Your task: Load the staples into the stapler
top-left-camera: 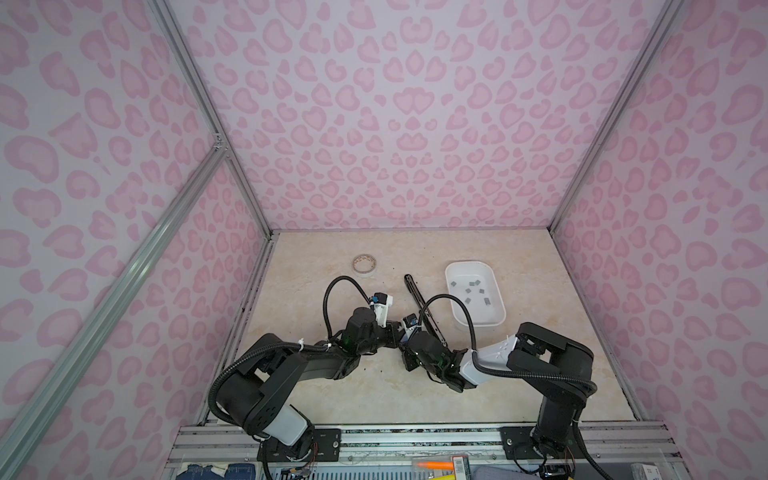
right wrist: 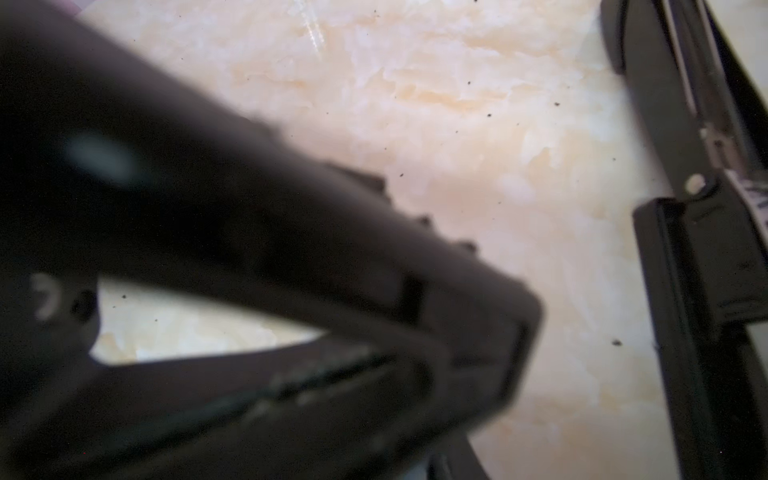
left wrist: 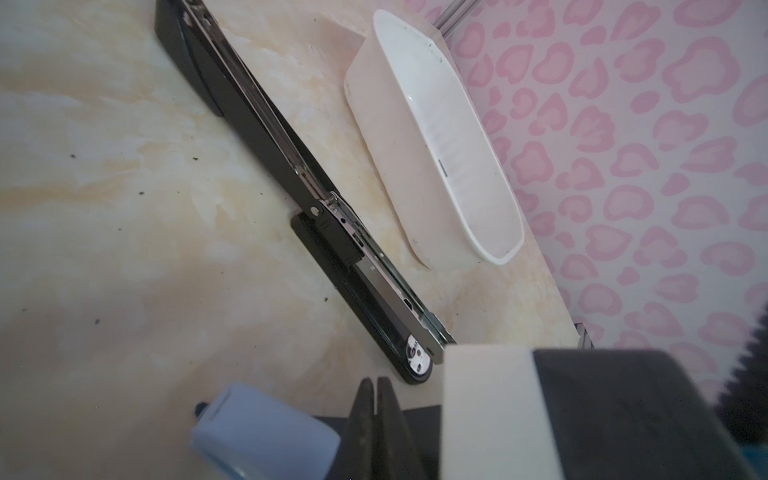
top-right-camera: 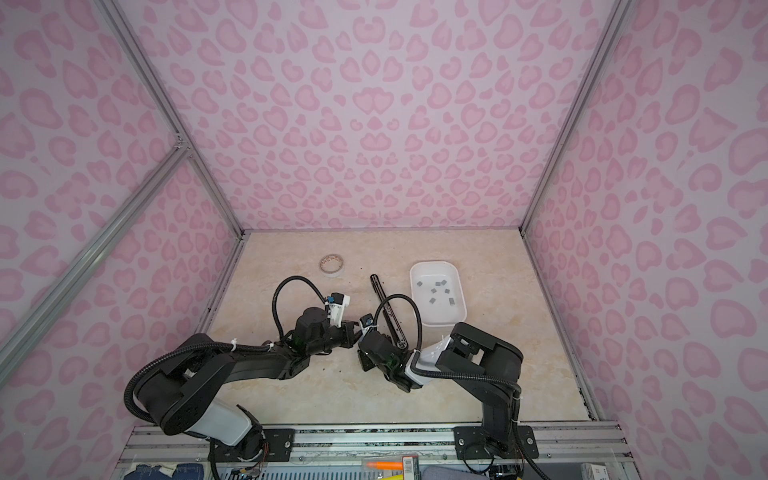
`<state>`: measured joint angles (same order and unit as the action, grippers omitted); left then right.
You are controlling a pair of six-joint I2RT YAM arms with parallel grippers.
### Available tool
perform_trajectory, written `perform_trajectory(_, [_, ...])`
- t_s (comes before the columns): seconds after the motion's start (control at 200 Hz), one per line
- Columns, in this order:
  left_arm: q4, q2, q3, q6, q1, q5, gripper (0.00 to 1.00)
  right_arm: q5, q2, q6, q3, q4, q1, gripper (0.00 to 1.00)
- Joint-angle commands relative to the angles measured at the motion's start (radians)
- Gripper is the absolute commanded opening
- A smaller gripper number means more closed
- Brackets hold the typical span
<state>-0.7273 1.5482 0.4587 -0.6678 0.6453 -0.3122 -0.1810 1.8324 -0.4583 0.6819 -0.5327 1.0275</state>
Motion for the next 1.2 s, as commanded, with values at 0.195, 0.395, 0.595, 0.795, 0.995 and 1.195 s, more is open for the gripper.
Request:
perform_trajectory(0.195, [0.022, -0.015, 0.016, 0.044, 0.002, 0.07, 0.07, -0.015, -0.039, 0.013, -0.022, 0.096, 0.008, 0.4])
perform_trajectory(0.395, [0.036, -0.027, 0.012, 0.066, -0.001, 0.091, 0.06, -0.062, -0.11, 0.034, -0.038, 0.113, 0.035, 0.48])
perform_trajectory(0.595, [0.046, -0.069, -0.008, 0.092, 0.0, 0.11, 0.06, -0.088, -0.199, 0.042, -0.056, 0.129, 0.046, 0.49])
perform_trajectory(0.795, [0.043, -0.061, -0.014, 0.099, 0.0, 0.101, 0.06, -0.113, -0.248, 0.034, -0.045, 0.143, 0.054, 0.39])
perform_trajectory(0.995, [0.04, -0.058, -0.021, 0.107, 0.0, 0.105, 0.05, -0.117, -0.188, 0.017, 0.032, 0.217, 0.054, 0.35])
perform_trajectory(1.195, [0.034, -0.047, -0.021, 0.107, 0.001, 0.097, 0.05, -0.109, -0.133, 0.007, 0.048, 0.218, 0.051, 0.31])
